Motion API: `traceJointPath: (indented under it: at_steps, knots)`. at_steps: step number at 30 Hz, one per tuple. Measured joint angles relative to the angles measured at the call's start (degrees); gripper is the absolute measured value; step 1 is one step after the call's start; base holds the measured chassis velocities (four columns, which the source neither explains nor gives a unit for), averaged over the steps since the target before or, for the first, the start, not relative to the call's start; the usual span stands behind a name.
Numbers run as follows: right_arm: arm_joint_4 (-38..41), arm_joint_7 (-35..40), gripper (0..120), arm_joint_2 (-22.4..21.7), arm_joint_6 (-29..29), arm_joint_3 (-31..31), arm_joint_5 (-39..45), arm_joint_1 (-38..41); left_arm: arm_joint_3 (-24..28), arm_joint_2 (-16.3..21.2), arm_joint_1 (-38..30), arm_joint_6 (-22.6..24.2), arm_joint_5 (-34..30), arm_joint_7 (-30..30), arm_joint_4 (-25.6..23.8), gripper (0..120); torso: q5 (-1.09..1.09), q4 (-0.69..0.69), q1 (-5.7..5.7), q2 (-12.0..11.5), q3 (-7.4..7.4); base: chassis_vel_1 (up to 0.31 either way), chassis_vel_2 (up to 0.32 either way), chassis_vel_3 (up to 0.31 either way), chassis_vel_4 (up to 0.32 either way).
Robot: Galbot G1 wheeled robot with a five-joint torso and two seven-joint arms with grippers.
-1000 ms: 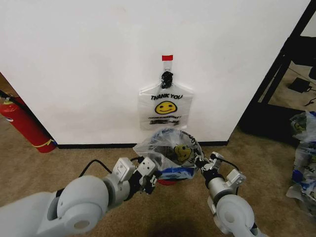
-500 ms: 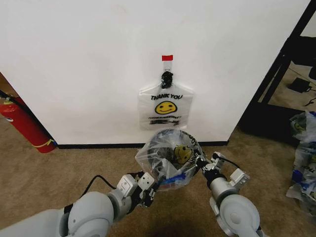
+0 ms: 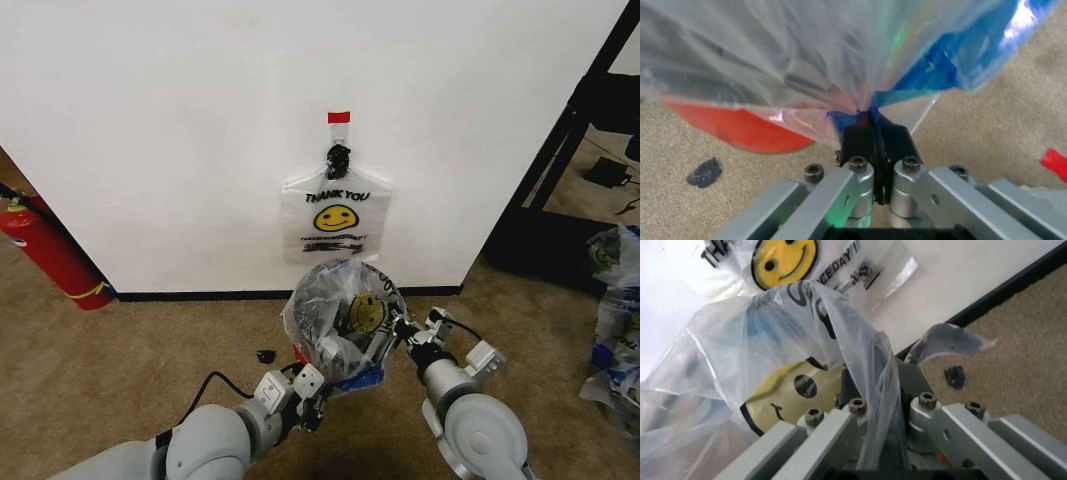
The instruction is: Pick up the garbage bag from the wall and place it over the trash bin.
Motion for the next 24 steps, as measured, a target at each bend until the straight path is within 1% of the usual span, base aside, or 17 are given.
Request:
traceJointPath:
  at_steps: [5,9,10,14,15,17,18,21,22,24]
  knots:
    - [-0.07,-0.13,1,0.05,-0.02,-0.06,0.02,-0.18,-0.61,-0.31,0.54,-1.44,0.48,0.46,1.46,0,-0.01,-0.01,0.0,0.0,0.0,0.0,0.0,0.0,0.0]
    - [-1.09,-0.21,1,0.03,0.23,0.24,-0.09,0.34,-1.09,0.43,1.62,-1.6,0.88,0.49,0.22,0,-0.01,0.0,0.0,0.0,0.0,0.0,0.0,0.0,0.0]
    - [-1.85,-0.31,1,-0.06,0.49,0.57,-0.16,0.7,-1.33,1.33,2.39,-1.48,1.16,0.52,-1.48,1,-0.01,0.0,0.01,0.0,0.0,0.0,0.0,0.0,0.0]
    - [-3.27,-0.46,1,-0.11,0.97,0.83,-0.7,1.2,-1.83,3.38,3.87,-0.6,2.24,1.03,-4.54,14,0.0,0.01,0.01,0.0,0.0,0.0,0.0,0.0,0.0]
    - [-3.27,-0.46,1,-0.11,0.97,0.83,-0.7,1.2,-1.83,3.38,3.87,-0.6,2.24,1.03,-4.54,14,0.0,0.01,0.01,0.0,0.0,0.0,0.0,0.0,0.0]
    - [-4.38,-0.56,1,-0.07,1.31,0.87,-1.14,1.59,-2.24,5.2,4.63,0.11,2.93,1.25,-6.36,26,0.0,0.0,0.01,0.0,0.0,0.0,0.0,0.0,0.0]
    - [-4.62,-0.57,1,-0.05,1.37,0.89,-1.24,1.69,-2.38,5.61,4.79,0.26,3.02,1.26,-6.75,27,0.0,0.0,0.01,0.0,0.0,0.0,0.0,0.0,0.0]
    - [-5.52,-0.8,1,-0.03,1.73,1.18,-1.75,2.01,-3.33,7.49,5.98,0.46,4.47,1.12,-8.39,43,-0.02,0.0,0.01,0.0,0.0,0.0,0.0,0.0,0.0]
    - [-5.52,-0.8,1,-0.03,1.73,1.18,-1.75,2.01,-3.33,7.49,5.98,0.46,4.47,1.12,-8.39,43,-0.02,0.0,0.01,0.0,0.0,0.0,0.0,0.0,0.0]
    - [-5.74,-0.96,1,-0.13,1.83,1.34,-1.99,1.98,-4.19,8.32,6.55,0.54,4.61,0.32,-9.43,51,-0.01,0.0,0.01,0.0,0.0,0.0,0.0,0.0,0.0]
